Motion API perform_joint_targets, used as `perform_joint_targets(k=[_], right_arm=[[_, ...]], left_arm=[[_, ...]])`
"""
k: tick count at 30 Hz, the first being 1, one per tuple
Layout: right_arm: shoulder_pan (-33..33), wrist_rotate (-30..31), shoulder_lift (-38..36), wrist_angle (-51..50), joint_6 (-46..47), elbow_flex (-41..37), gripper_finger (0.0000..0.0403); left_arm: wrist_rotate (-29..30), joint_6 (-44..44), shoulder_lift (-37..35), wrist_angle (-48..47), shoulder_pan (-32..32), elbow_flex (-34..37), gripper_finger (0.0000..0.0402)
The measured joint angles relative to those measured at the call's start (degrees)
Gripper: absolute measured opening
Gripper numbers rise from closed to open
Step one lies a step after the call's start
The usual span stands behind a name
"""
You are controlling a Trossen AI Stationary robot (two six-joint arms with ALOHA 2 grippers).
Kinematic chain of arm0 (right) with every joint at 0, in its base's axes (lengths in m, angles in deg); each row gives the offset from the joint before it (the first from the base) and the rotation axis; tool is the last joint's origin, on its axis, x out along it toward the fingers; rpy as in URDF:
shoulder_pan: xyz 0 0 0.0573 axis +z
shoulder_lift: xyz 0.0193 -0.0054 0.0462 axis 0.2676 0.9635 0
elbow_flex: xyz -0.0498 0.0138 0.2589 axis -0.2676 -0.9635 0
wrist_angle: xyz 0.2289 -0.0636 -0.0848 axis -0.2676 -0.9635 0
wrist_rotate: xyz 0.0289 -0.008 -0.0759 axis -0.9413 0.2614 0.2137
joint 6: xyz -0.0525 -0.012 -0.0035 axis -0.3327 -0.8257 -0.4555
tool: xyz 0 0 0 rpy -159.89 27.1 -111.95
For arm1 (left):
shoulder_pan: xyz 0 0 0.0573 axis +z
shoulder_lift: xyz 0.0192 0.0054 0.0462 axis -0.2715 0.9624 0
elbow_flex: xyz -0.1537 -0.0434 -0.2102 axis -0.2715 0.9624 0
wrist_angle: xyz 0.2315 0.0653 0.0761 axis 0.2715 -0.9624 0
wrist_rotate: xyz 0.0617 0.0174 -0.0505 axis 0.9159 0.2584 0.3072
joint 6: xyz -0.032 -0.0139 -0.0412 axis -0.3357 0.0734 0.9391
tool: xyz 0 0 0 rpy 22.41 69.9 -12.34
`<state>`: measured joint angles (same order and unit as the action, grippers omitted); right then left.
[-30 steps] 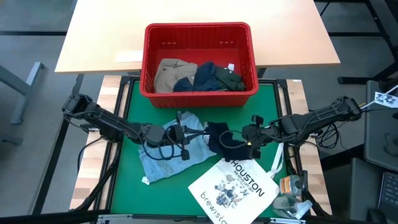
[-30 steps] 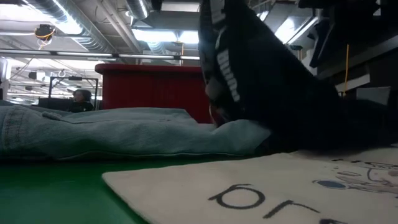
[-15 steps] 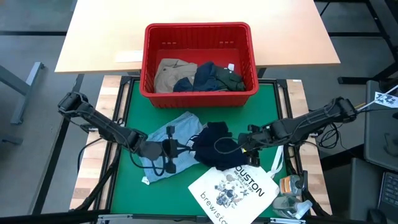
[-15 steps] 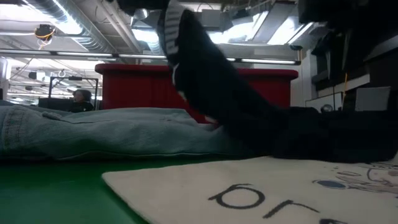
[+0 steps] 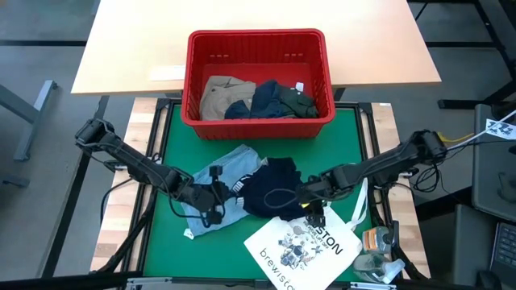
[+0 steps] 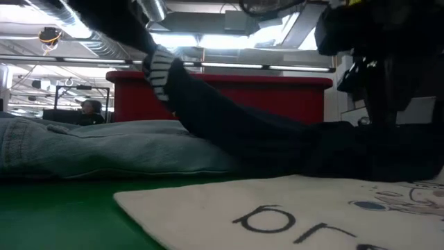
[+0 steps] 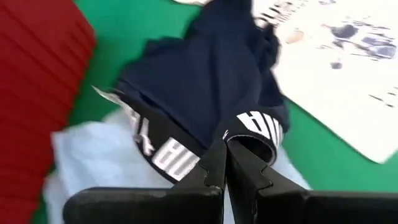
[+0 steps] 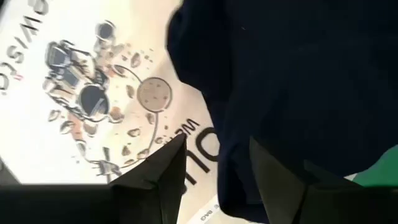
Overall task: Fold Laundry from Bin
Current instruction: Fold the dark blue boxer shorts
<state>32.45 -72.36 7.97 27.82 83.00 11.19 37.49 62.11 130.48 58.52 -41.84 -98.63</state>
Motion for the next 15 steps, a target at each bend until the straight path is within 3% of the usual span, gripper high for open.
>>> perform_joint_targets(k=[6,15], right_arm=[[0.0,0.0,0.7,0.5,-0.2,0.0,0.0176],[2.8,1.9,0.7,8.7,-0.4,0.0,0.0176]], left_arm=[[-2.7,1.8,0.0,0.1,0.0,0.0,0.0001],[1.0,1.8,0.0,1.2,0.1,0.0,0.0001]])
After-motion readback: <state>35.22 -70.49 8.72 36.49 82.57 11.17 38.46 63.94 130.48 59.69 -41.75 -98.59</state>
